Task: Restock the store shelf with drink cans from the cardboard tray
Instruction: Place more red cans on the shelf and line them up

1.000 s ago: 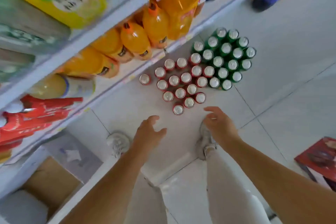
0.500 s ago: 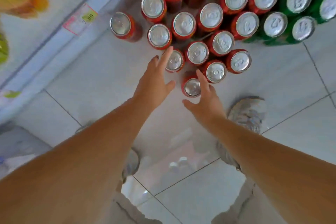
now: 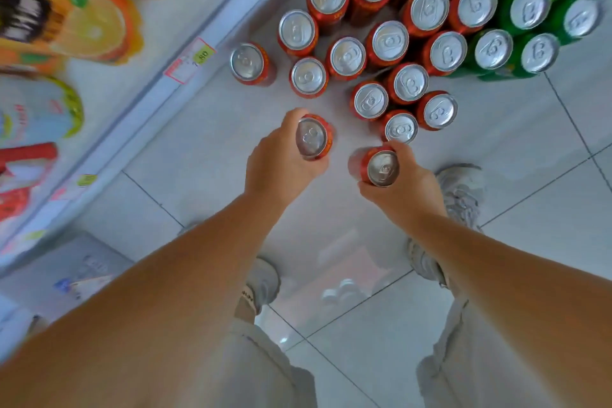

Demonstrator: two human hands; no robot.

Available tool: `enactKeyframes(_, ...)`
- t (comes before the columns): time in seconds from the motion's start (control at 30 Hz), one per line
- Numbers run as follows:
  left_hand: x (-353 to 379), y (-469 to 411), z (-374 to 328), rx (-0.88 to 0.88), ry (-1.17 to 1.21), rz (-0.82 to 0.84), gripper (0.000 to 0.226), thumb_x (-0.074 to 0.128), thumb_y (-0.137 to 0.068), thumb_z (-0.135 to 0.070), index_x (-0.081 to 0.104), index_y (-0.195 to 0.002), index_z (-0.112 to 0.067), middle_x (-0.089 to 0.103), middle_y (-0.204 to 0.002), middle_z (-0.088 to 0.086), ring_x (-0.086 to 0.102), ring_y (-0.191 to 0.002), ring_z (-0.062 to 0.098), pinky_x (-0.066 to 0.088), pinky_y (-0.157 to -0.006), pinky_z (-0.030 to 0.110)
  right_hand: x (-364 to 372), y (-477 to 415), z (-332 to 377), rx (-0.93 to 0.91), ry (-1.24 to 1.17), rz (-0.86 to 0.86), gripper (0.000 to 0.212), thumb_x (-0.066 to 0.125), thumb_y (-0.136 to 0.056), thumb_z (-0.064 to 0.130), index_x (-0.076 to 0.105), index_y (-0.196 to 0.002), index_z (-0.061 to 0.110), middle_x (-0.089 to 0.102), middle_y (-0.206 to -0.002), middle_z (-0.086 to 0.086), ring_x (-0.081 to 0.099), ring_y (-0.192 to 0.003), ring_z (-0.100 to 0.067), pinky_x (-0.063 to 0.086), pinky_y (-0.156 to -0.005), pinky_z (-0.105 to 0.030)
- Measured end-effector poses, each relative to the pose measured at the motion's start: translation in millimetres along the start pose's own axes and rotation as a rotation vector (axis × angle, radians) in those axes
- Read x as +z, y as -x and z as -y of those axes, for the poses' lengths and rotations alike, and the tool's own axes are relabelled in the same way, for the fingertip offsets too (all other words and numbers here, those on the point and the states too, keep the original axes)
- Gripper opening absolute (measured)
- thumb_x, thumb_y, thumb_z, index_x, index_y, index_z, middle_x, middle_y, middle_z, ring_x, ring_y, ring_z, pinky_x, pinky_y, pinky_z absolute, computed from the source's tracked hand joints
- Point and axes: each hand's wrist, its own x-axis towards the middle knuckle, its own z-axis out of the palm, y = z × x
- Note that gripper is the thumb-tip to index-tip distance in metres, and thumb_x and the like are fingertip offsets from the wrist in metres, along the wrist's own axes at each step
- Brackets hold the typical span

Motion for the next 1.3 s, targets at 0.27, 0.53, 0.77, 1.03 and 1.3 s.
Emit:
enactKeyframes(0.27, -209, 163, -88, -0.044, 0.117, -0.079, 0.075, 0.068, -0.058, -0.056, 0.049, -0.128, -0.037, 0.069, -0.114, -0.011, 0.065, -0.105, 0.02, 0.053, -0.088, 0.033, -170, 166, 131, -0.151, -0.103, -0.026, 0.065, 0.08, -0.066, 0.051, 0.048, -0.121, 0.034, 0.059, -0.091, 0.011, 0.062, -0.095, -0.021, 0.042, -0.075, -0.025)
enactKeyframes(0.53, -442, 333, -170, 0.166, 0.272, -0.367, 0.078, 0.071, -0.056, -0.057, 0.045, -0.129, -0.048, 0.06, -0.108, -0.033, 0.063, -0.101, -0.003, 0.053, -0.088, 0.027, -352, 363, 294, -0.494, -0.338, -0.095, 0.05, 0.085, -0.06, 0.052, 0.05, -0.095, 0.043, 0.069, -0.075, 0.016, 0.065, -0.065, -0.011, 0.047, -0.047, -0.019)
enactKeyframes(0.77, -574, 472, -196, 0.253, 0.431, -0.702, 0.071, 0.078, -0.054, -0.042, 0.048, -0.117, -0.058, 0.064, -0.101, -0.033, 0.064, -0.086, -0.01, 0.048, -0.075, 0.009, -417, 509, 395, -0.909, -0.415, -0.105, 0.06, 0.089, -0.061, 0.036, 0.054, -0.109, 0.034, 0.066, -0.093, 0.016, 0.061, -0.078, 0.013, 0.045, -0.065, -0.005)
enactKeyframes(1.03, -646, 571, -173, 0.281, 0.639, -1.127, 0.069, 0.089, -0.065, -0.023, 0.054, -0.122, -0.041, 0.058, -0.104, -0.038, 0.066, -0.092, -0.002, 0.054, -0.065, 0.013, -437, 621, 501, -1.279, -0.431, -0.13, 0.058, 0.084, -0.067, 0.017, 0.043, -0.101, 0.04, 0.059, -0.094, 0.013, 0.061, -0.078, 0.006, 0.046, -0.064, -0.014)
enactKeyframes(1.3, -689, 620, -122, 0.236, 0.701, -1.4, 0.056, 0.087, -0.066, -0.016, 0.057, -0.111, -0.032, 0.068, -0.095, -0.026, 0.065, -0.085, -0.003, 0.048, -0.073, 0.009, -389, 685, 623, -1.51, -0.35, -0.146, 0.058, 0.085, -0.064, 0.022, 0.046, -0.102, 0.04, 0.057, -0.092, 0.023, 0.057, -0.084, 0.006, 0.042, -0.075, -0.016)
